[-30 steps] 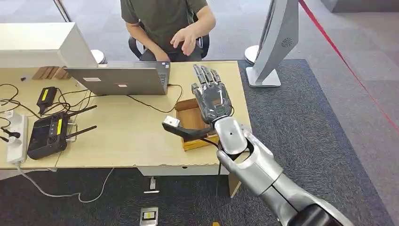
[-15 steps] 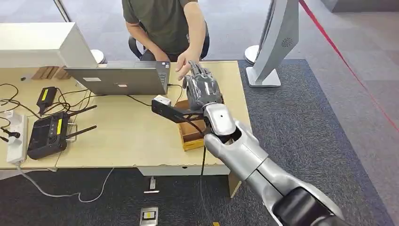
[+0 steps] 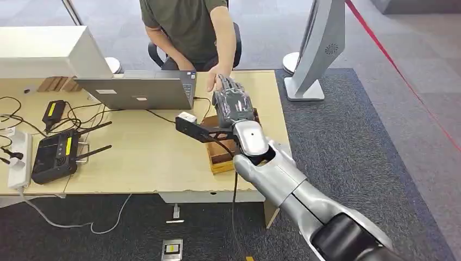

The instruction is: Pass the card to the sensor for recognition and then transmit it.

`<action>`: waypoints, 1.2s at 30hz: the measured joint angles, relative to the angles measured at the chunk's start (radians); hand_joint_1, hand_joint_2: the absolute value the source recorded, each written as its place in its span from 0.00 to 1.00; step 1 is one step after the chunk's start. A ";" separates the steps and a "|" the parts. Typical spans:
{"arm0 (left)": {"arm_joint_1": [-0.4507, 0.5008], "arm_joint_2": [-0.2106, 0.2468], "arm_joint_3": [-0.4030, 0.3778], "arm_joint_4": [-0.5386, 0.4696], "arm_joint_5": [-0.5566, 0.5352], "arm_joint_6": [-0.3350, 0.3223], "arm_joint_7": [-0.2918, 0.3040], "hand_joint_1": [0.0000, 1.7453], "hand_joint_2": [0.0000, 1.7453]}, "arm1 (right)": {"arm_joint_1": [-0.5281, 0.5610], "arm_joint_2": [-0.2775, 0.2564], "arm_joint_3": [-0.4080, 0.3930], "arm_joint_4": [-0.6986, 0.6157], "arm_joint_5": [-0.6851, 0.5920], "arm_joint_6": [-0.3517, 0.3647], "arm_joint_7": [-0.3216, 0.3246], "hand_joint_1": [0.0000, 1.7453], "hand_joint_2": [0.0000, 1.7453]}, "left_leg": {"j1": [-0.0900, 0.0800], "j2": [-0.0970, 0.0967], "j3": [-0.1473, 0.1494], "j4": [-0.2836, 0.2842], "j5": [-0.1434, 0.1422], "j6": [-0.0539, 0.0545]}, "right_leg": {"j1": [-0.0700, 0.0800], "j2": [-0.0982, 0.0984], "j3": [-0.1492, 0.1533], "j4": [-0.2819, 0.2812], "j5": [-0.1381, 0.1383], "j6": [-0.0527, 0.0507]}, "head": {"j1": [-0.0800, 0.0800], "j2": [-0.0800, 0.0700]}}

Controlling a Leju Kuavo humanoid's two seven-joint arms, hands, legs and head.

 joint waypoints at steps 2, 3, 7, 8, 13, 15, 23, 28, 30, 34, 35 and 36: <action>0.000 -0.001 0.000 0.000 0.003 0.011 -0.017 0.00 0.00 | -0.003 -0.002 0.001 0.007 0.000 -0.002 0.003 1.00 1.00 | 0.000 0.000 0.000 0.000 0.000 0.000 | 0.000 0.000 0.000 0.000 0.000 0.000 | 0.000 0.000; 0.000 -0.001 0.000 0.000 0.004 0.015 -0.022 0.00 0.00 | -0.003 -0.003 0.002 0.011 0.000 -0.003 0.005 1.00 1.00 | 0.000 0.000 0.000 0.000 0.000 0.000 | 0.000 0.000 0.000 0.000 0.000 0.000 | 0.000 0.000; 0.000 -0.001 0.001 0.000 0.006 0.020 -0.022 0.00 0.00 | -0.003 -0.010 0.004 0.021 -0.001 -0.003 0.008 1.00 1.00 | 0.000 0.000 0.000 0.000 0.000 0.000 | 0.000 0.000 0.000 0.000 0.000 0.000 | 0.000 0.000; 0.000 -0.001 0.001 0.000 0.006 0.022 -0.010 0.00 0.00 | -0.003 -0.012 0.005 0.021 -0.001 -0.003 0.011 1.00 1.00 | 0.000 0.000 0.000 0.000 0.000 0.000 | 0.000 0.000 0.000 0.000 0.000 0.000 | 0.000 0.000; 0.001 -0.001 0.001 0.000 0.026 0.018 0.048 0.00 0.00 | 0.004 -0.028 0.005 0.026 -0.008 -0.005 0.018 0.00 0.00 | 0.000 0.000 0.000 0.000 0.000 0.000 | 0.000 0.000 -0.001 0.000 0.000 0.000 | 0.000 0.000; 0.002 -0.002 0.007 0.000 0.063 0.018 0.050 0.00 0.00 | 0.010 -0.035 0.004 0.026 -0.007 -0.004 0.019 0.00 0.00 | 0.000 0.000 0.000 0.000 0.000 0.000 | 0.000 0.000 -0.001 0.000 0.000 0.000 | 0.000 0.000; 0.003 -0.003 0.027 0.000 0.062 0.016 0.026 0.00 0.00 | 0.025 -0.069 -0.002 -0.005 0.056 0.017 0.051 0.00 0.00 | 0.000 0.000 0.000 0.000 0.000 0.000 | 0.000 0.000 -0.001 0.000 0.000 0.000 | 0.000 0.000; 0.004 0.000 0.029 0.000 0.058 -0.019 0.008 0.00 0.00 | 0.042 -0.132 -0.031 -0.080 0.085 0.059 0.098 0.00 0.00 | 0.000 0.000 0.001 0.001 0.000 0.000 | 0.000 0.000 0.000 -0.001 0.001 0.000 | 0.000 0.000; 0.006 0.004 0.029 0.000 0.050 -0.035 0.009 0.00 0.00 | 0.057 -0.172 -0.055 -0.132 0.092 0.098 0.108 0.00 0.00 | 0.000 0.000 0.000 0.001 0.000 0.000 | 0.000 0.000 0.000 -0.001 0.001 0.000 | 0.000 0.000; 0.006 0.012 0.029 0.000 0.036 -0.055 0.006 0.00 0.00 | 0.078 -0.224 -0.092 -0.215 0.121 0.149 0.122 0.00 0.00 | -0.001 0.001 0.001 0.001 0.000 0.000 | -0.001 0.003 -0.001 -0.001 0.001 0.000 | 0.000 0.000; 0.006 0.014 0.029 0.000 0.034 -0.061 0.002 0.00 0.00 | 0.084 -0.237 -0.100 -0.236 0.127 0.167 0.128 0.00 0.00 | -0.001 0.001 0.001 0.001 0.000 0.000 | -0.001 0.002 -0.001 -0.001 0.001 0.000 | 0.000 0.000; 0.007 0.015 0.028 0.000 0.029 -0.066 -0.005 0.00 0.00 | 0.091 -0.251 -0.109 -0.258 0.131 0.187 0.137 0.00 0.00 | -0.001 0.001 0.001 0.001 0.000 0.000 | 0.000 0.002 -0.001 -0.001 0.001 0.000 | 0.000 0.000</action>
